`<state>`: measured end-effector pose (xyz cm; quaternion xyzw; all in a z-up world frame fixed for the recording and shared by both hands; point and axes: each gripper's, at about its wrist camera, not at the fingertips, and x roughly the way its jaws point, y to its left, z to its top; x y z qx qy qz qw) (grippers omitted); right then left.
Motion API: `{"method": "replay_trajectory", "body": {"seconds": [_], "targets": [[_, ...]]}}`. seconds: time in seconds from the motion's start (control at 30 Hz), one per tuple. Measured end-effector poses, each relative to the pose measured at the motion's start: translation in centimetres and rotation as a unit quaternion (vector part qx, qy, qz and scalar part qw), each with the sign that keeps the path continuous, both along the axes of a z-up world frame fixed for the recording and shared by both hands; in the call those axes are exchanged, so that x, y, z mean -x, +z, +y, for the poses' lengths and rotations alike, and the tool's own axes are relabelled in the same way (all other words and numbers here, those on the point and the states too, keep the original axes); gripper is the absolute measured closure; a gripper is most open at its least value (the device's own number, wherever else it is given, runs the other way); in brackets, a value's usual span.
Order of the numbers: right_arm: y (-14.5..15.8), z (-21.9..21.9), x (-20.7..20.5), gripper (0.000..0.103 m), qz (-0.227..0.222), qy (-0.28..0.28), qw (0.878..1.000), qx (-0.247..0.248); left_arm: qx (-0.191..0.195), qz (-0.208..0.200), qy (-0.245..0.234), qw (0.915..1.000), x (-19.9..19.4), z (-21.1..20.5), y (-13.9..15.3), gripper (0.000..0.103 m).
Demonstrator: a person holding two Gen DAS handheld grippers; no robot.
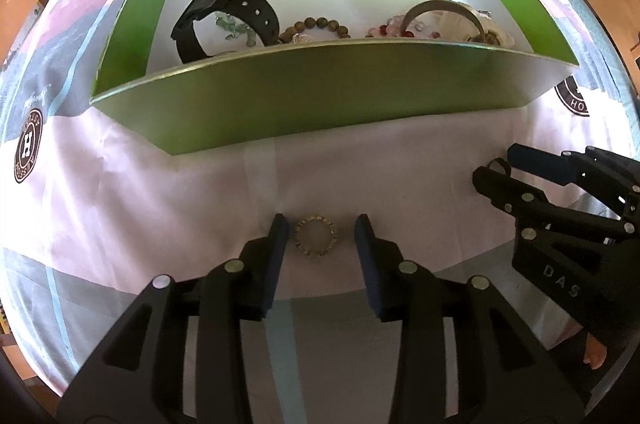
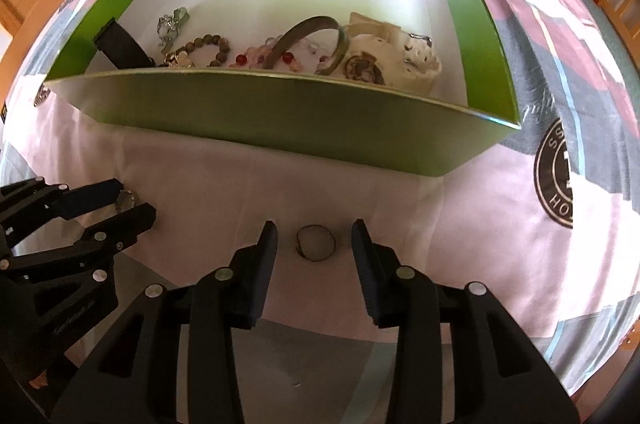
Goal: Organize jewelry
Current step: 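Grasp the gold stone ring with the left tool while the right tool grasps the thin dark ring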
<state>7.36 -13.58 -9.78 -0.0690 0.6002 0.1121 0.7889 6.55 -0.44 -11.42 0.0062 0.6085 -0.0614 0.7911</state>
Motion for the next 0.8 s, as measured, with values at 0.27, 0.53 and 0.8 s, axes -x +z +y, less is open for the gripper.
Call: {"method": "replay_trajectory", "body": {"seconds": [0.27, 0.53, 0.8], "targets": [[0.0, -0.1, 0.7, 0.082, -0.009, 0.012, 1.000, 0.002, -0.007, -0.005, -0.004, 1.0000, 0.7, -2.2, 0.4, 0.072], [0.6, 0.7, 0.5, 0.083, -0.011, 0.011, 1.000, -0.011, 0.009, -0.001, 0.008, 0.9999, 0.4, -1.3, 0.9, 0.082], [1.0, -0.5, 0.3, 0.083, -0.012, 0.008, 1.000, -0.014, 0.009, 0.001, 0.009, 0.9999, 0.3, -0.7, 1.3, 0.082]]}}
